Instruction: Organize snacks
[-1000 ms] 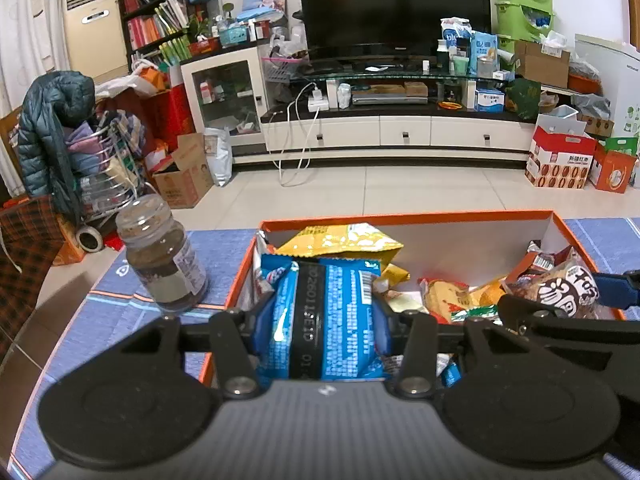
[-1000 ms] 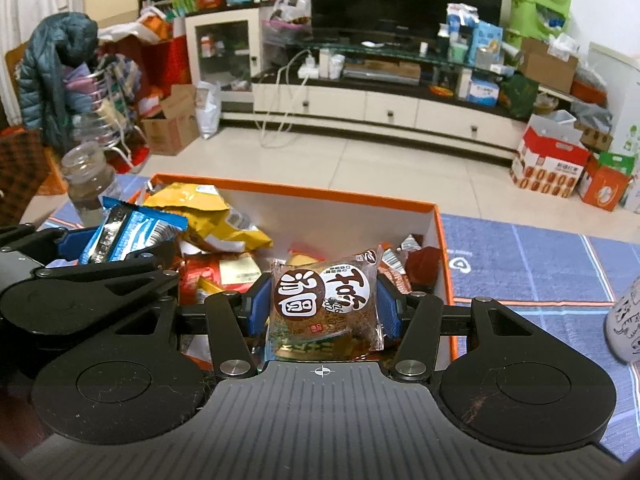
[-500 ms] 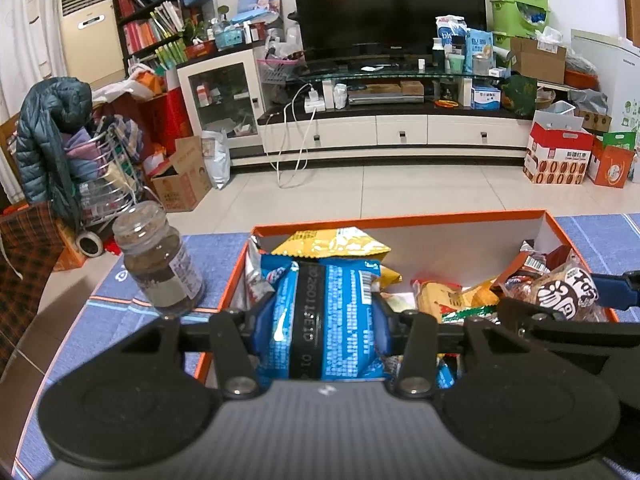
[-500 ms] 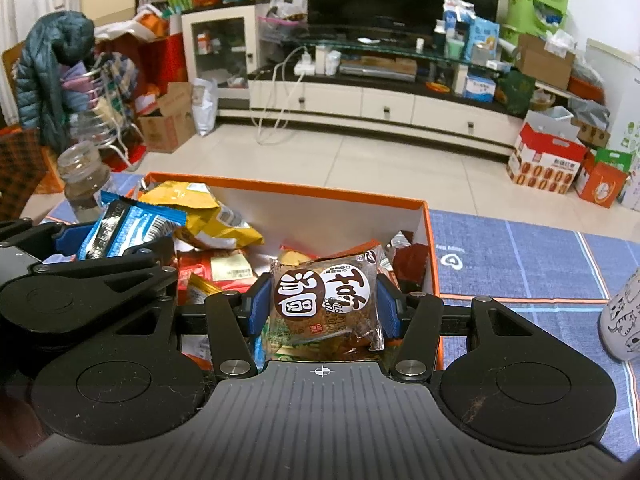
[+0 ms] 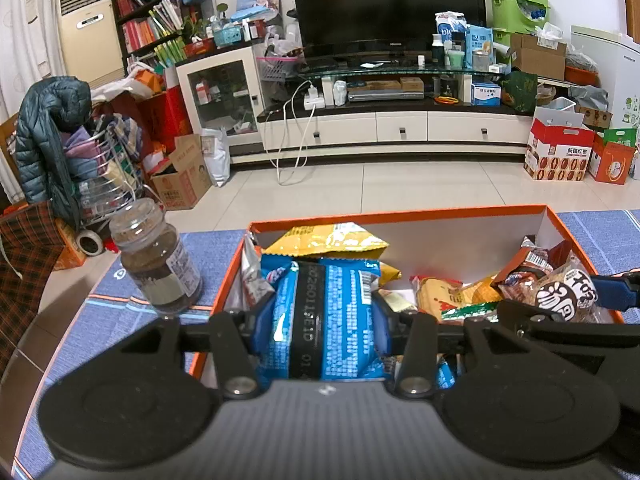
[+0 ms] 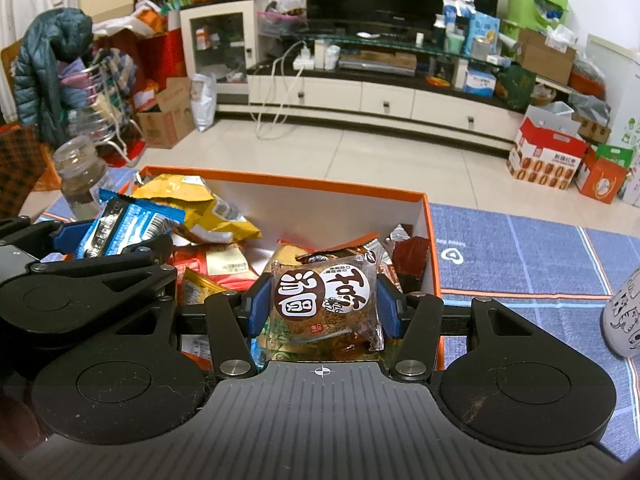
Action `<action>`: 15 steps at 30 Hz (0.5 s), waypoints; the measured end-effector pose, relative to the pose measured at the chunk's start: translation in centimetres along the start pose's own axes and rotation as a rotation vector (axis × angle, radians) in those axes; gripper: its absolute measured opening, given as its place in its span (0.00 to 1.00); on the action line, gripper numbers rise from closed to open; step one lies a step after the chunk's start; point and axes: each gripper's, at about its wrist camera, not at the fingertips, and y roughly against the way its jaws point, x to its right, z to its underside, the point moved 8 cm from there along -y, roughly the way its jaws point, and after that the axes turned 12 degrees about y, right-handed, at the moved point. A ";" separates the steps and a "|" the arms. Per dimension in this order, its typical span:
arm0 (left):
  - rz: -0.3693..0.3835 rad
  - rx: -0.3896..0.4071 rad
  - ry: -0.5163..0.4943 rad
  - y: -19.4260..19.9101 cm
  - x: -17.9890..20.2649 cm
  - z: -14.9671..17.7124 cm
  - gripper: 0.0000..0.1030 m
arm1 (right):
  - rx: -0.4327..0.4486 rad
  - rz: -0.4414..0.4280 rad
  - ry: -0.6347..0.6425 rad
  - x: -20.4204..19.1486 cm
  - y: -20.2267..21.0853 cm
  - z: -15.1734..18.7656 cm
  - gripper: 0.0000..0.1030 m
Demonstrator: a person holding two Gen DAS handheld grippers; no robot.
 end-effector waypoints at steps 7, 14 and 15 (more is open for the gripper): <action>0.000 0.001 0.001 0.0 0.0 0.0 0.44 | 0.000 0.000 0.000 -0.1 0.0 0.0 0.40; -0.037 0.060 0.047 0.4 -1.1 -1.1 0.84 | 0.052 0.048 -0.024 1.2 0.8 -0.6 0.59; -0.036 0.057 0.061 0.4 -1.3 -1.2 0.90 | 0.064 0.055 -0.025 1.4 1.0 -0.7 0.63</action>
